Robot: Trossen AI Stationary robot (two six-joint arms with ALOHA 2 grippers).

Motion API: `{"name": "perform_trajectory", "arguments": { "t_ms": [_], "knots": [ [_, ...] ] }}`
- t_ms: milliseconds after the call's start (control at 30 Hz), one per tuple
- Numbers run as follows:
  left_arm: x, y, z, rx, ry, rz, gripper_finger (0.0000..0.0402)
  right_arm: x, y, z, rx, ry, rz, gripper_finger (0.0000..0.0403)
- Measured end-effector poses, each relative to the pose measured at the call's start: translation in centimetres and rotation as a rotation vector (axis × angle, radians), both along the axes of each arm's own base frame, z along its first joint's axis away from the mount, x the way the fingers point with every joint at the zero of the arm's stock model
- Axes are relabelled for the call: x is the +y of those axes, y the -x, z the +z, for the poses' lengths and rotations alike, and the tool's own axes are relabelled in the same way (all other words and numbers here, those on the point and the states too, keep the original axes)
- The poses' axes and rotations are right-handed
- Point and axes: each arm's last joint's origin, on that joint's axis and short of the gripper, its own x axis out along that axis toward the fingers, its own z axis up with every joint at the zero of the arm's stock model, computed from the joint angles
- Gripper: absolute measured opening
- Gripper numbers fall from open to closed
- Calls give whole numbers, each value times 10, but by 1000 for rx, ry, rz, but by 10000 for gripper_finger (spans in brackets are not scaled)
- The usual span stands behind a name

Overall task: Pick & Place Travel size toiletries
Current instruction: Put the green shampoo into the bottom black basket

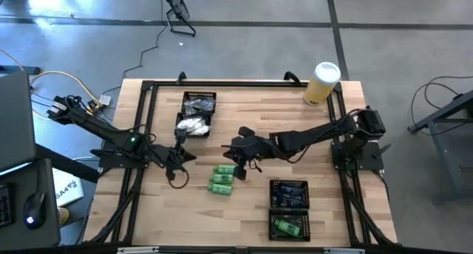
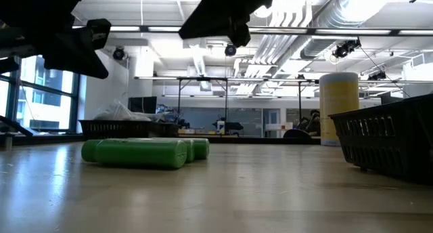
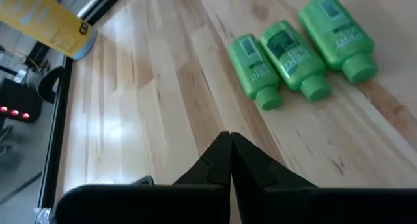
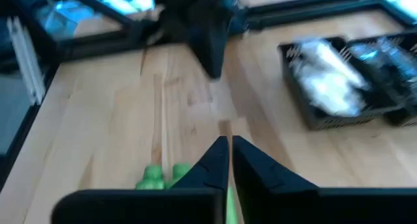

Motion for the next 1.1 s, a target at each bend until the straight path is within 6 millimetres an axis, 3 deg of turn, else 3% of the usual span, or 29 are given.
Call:
{"name": "perform_trajectory", "arguments": {
  "t_ms": [367,567,1100],
  "knots": [
    [-5,-10,-11,57,69,-1,0,5,-2,-19,96,32,29,3],
    [-10,-25,-27,108,46,15,0,21,0,-11,33,122,126,2],
    [17,-65,-60,157,168,-49,0,43,26,13,38,308,-48,2]
  ]
}}
